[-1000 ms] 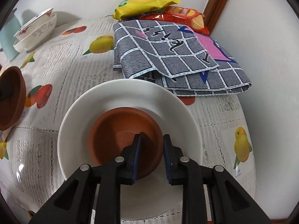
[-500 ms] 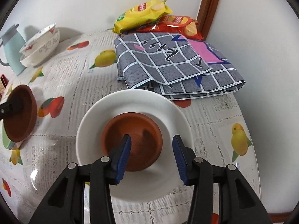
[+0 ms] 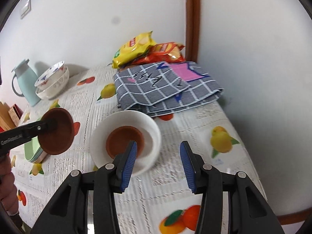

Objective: Organize plates and bowls
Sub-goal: 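Lower the left gripper's brown bowl onto the other brown bowl and release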

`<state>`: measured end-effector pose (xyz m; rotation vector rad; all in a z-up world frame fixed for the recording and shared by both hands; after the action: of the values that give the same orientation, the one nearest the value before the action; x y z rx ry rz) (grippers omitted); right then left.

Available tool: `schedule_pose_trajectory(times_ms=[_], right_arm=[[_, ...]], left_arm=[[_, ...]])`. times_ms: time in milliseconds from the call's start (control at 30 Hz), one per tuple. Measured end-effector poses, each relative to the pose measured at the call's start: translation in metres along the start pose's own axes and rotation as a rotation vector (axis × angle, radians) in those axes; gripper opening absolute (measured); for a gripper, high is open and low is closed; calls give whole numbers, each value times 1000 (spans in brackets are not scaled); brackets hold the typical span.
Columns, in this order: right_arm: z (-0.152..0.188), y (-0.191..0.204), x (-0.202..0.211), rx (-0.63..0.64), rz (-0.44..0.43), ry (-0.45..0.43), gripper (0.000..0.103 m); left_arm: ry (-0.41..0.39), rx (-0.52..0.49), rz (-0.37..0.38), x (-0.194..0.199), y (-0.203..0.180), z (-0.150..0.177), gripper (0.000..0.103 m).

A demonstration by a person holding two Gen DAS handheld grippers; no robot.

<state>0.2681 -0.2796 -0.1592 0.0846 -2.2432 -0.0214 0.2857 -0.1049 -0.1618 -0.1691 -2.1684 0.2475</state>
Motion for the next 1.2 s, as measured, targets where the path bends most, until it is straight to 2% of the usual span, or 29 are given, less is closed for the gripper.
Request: schedule_pose_trajectory(times_ms=[200,400,667,800,1200], right_arm=[[16,-31,22,-65,14,-33,46],[33,-41,32,-82,0,-40,46],[48,-46,29,-81,2,-28,46],[58,-35,24,-106,-69,-1,46],[73,-31,8,-117,-80,55,46]], left_arm=[[39,-22,22,-19,-34,4,10],[67,-26,26,-43,-51,5,10],[119,11,19,-73,-47,10,10],[139,26,25,-83,-45,12,10],[151,31,69,-96,-48,15,11]])
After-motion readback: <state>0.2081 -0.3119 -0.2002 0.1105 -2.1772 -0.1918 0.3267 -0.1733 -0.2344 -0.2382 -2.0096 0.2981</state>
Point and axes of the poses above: each gripper's, at about its wrist camera, not at the fingertips, and x roughly against the way its jaws point, y to its left, z to its underside, the point moved 10 cm from there along -x, roughly the way its jaws point
